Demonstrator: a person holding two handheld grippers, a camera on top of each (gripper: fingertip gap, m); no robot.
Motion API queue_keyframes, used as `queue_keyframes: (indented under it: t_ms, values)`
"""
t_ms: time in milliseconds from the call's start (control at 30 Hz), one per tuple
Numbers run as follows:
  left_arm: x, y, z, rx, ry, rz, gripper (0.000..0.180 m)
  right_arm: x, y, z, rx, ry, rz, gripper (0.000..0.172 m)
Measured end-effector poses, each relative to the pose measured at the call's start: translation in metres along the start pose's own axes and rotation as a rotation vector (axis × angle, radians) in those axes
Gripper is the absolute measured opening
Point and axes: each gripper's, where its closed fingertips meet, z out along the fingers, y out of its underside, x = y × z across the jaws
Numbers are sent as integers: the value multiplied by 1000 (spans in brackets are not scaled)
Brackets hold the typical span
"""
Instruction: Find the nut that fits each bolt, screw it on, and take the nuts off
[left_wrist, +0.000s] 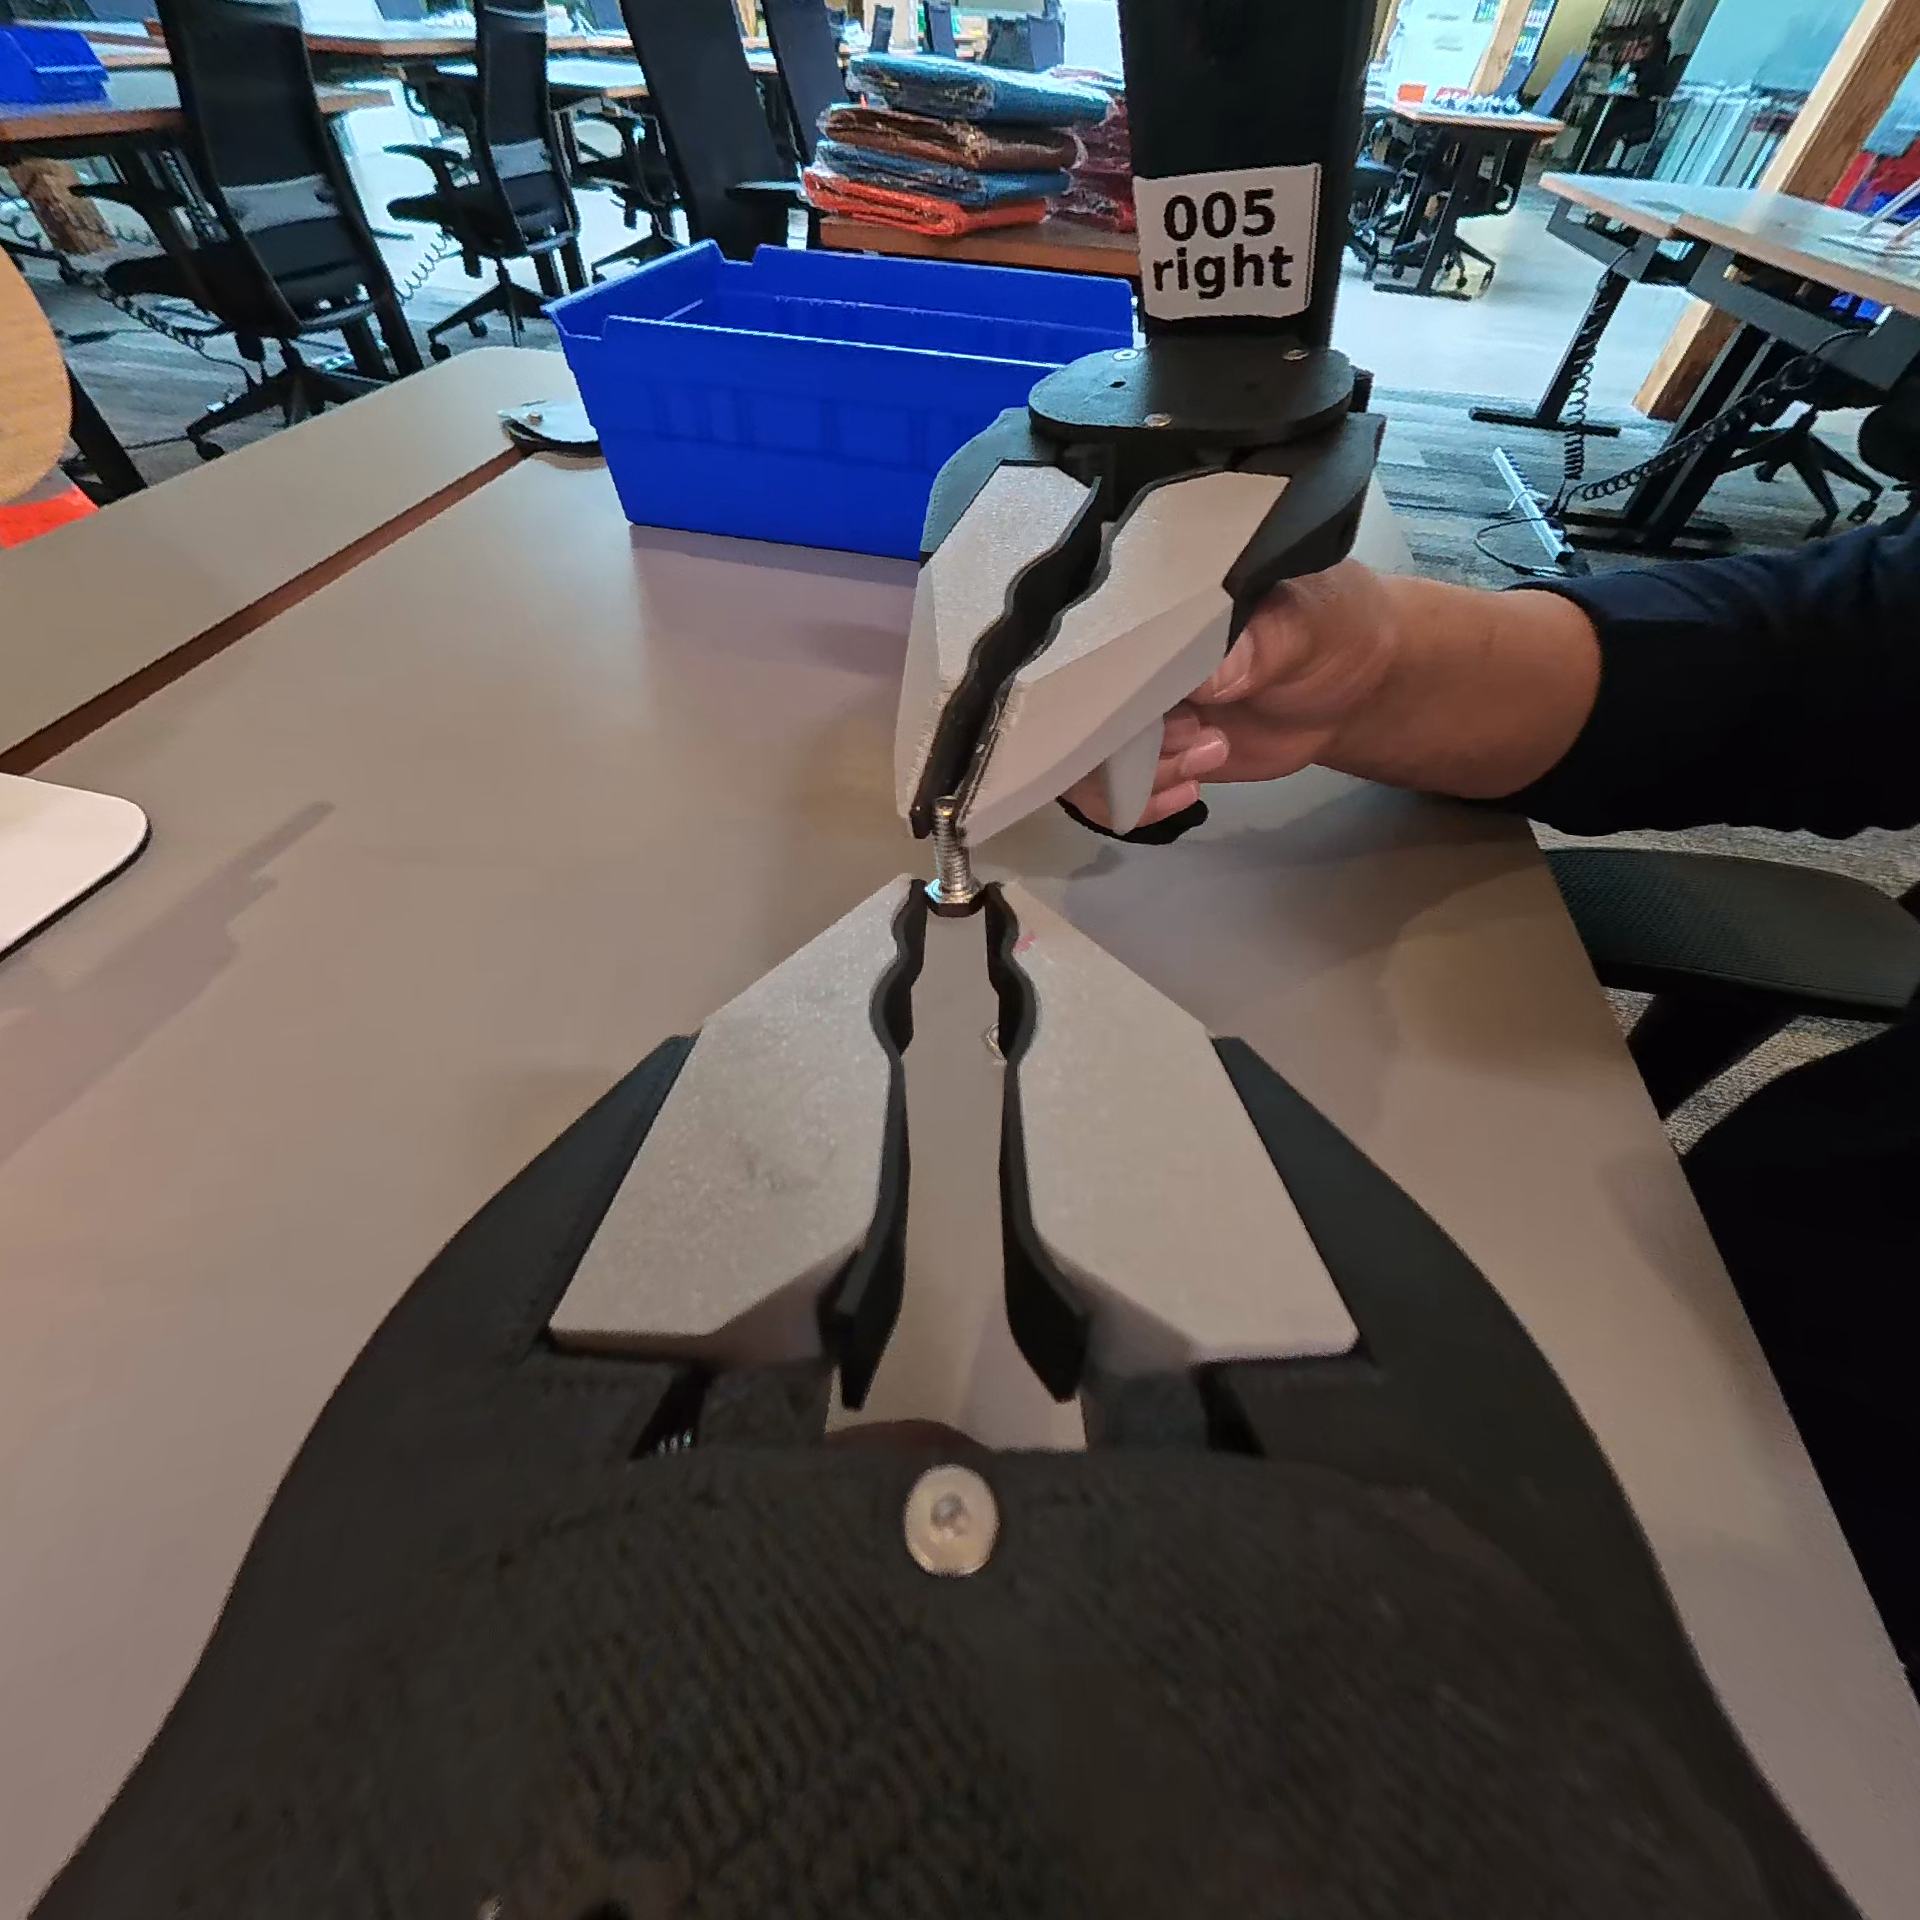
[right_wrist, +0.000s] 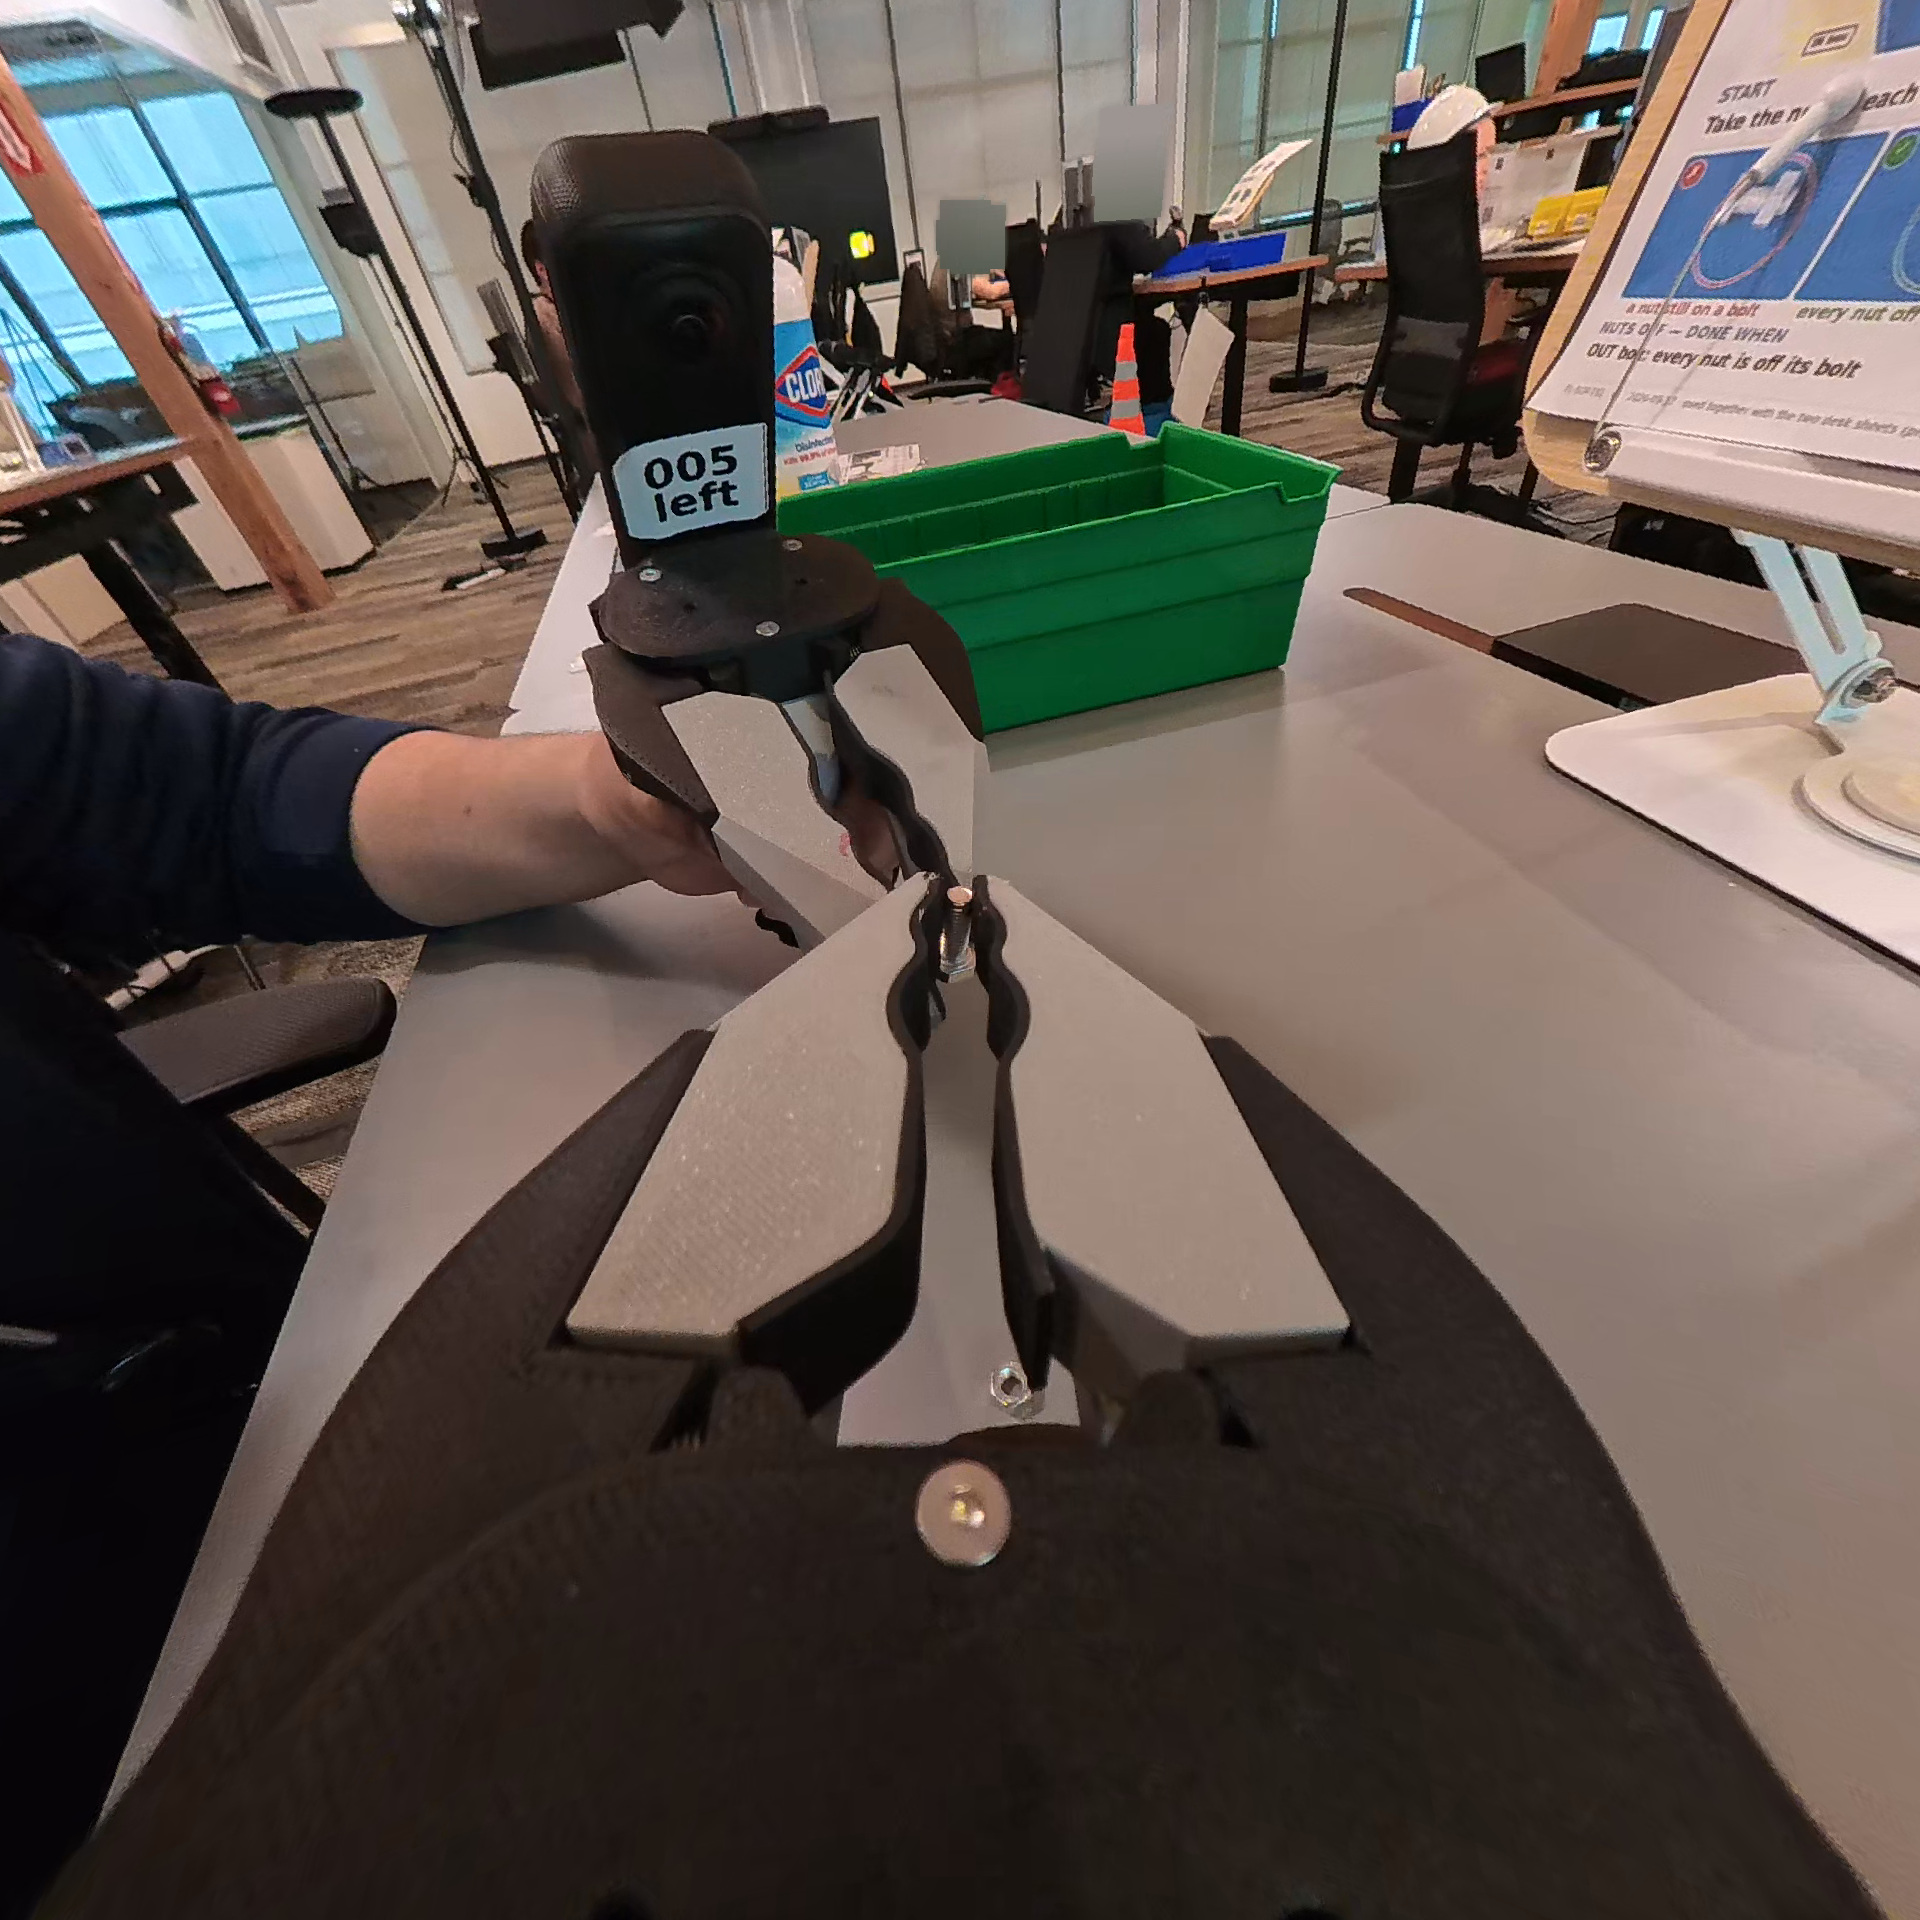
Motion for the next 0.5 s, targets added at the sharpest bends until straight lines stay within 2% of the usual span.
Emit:
queue_keyframes:
  t_ms: [367,500]
  values:
    - [-1,2,-1,15,20,-21,9,1,2,1,3,-10,-1,3]
    - [-8,2,-6,31,3,-26,9,6,4,-2,-4,14,-13,10]
